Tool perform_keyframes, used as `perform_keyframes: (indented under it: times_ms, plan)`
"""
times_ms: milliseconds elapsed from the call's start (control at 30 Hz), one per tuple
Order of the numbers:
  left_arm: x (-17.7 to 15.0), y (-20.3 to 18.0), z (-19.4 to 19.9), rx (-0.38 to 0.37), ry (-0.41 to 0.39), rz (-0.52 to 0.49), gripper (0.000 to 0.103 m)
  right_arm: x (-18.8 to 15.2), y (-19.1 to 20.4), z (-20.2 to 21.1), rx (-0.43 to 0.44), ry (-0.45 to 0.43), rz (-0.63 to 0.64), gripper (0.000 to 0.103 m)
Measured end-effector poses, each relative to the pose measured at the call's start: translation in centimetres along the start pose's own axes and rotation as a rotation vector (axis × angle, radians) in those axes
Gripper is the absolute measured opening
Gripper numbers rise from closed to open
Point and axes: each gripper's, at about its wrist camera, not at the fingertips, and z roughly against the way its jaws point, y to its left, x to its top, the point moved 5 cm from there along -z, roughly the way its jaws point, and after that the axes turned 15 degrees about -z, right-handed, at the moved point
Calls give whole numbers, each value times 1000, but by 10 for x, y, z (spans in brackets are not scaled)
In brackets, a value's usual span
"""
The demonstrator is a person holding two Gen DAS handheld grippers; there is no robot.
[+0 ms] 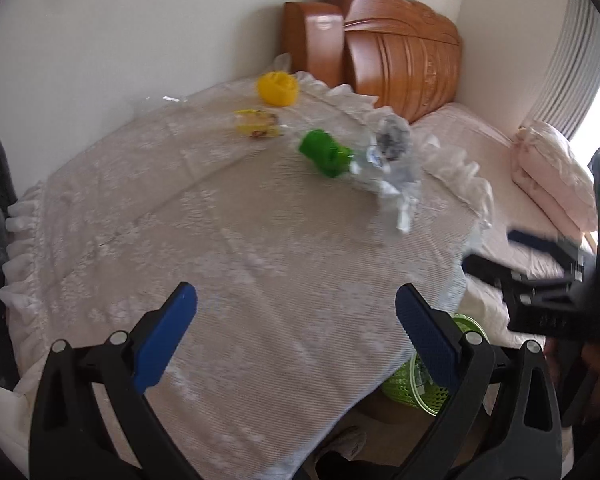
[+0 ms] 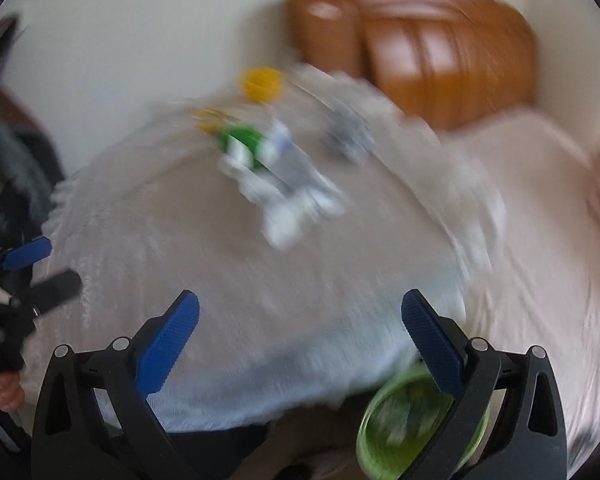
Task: Collect trash
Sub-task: 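Grasp the crumpled white-blue paper with the right gripper while the left gripper grasps the green snack bag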
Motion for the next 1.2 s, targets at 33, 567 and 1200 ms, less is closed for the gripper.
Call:
perform_keyframes:
  times_ms: [33, 567, 1200]
  plan:
    - [0, 5, -2, 2, 3, 6, 95, 8, 8, -5, -3, -12, 48, 100]
    - [29, 47, -41, -40, 17, 39, 95, 42, 16, -123, -34, 158, 244, 60]
    - [118, 0, -149, -162, 92, 222, 95, 22, -54, -28, 31, 49, -220, 40]
